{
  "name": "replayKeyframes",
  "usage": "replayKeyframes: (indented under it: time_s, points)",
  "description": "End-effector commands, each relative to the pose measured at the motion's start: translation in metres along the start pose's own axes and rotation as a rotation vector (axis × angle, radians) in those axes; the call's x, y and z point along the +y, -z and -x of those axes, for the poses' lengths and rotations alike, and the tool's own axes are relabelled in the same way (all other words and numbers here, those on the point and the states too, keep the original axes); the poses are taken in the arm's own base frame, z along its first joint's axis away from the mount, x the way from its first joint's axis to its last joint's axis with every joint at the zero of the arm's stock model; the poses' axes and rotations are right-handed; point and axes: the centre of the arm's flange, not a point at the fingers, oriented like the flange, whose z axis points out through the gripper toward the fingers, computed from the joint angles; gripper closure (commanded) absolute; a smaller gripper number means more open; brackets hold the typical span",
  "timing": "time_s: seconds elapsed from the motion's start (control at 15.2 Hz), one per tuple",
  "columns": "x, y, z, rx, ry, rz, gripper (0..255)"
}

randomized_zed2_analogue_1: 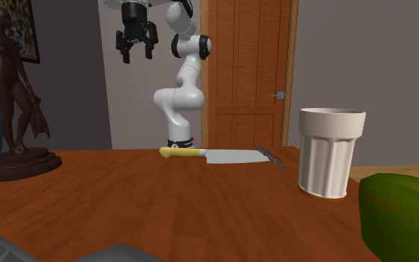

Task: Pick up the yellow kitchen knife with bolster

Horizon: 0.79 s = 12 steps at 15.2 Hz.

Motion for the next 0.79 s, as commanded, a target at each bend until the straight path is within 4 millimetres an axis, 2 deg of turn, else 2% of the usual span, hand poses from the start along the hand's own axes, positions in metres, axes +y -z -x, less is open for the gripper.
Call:
replayKeyframes:
  time_s: [0.0, 0.4, 0.73]
  points:
    - [0.000, 0.000, 0.000, 0.000, 0.000, 0.000, 0]
    - [-0.054, -0.054, 0.026, -0.010, -0.227, 0.022, 0]
    - [-0.101, -0.100, 0.039, -0.019, -0.417, 0.040, 0]
